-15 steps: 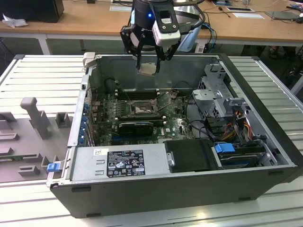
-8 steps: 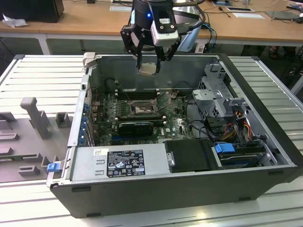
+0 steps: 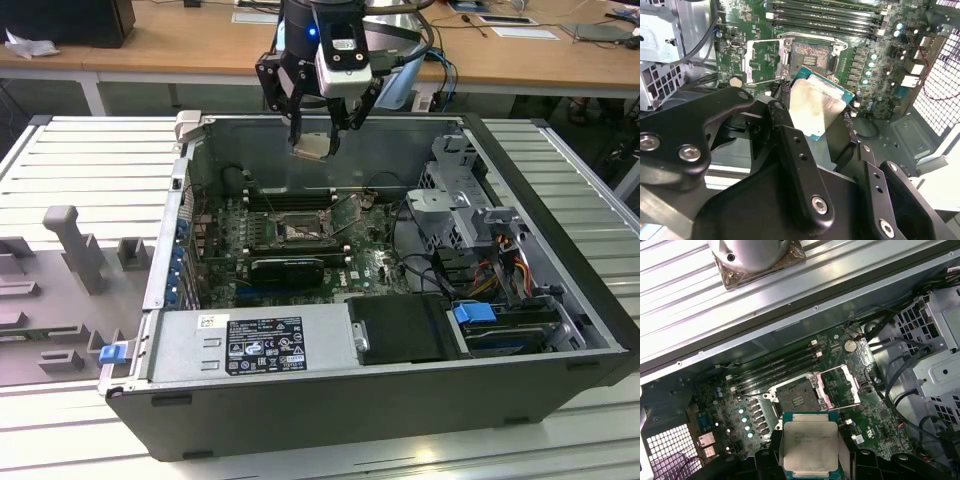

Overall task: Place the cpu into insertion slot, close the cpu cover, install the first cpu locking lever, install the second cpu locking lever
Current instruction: 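Place the cpu into insertion slot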

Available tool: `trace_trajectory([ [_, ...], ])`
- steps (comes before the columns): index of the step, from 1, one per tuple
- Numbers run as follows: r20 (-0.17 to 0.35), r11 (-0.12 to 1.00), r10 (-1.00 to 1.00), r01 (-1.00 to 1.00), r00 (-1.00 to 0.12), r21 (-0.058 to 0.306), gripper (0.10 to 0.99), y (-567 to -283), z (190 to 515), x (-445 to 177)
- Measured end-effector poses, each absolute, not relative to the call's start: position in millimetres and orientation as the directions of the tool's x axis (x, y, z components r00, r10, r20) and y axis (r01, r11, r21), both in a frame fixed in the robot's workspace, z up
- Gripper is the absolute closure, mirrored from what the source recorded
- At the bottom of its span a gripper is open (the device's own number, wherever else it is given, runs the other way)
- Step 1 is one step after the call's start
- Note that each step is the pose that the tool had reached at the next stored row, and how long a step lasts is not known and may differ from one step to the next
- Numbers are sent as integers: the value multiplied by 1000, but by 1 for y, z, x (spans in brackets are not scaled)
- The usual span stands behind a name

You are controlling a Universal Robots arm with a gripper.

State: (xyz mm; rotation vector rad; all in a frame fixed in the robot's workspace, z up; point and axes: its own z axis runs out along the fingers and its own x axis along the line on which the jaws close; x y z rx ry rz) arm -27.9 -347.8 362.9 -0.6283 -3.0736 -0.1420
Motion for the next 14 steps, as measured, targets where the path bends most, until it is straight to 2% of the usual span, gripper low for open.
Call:
trace_trajectory([
  [14,19,882,464,464,-886,88,561,-348,363,-28],
])
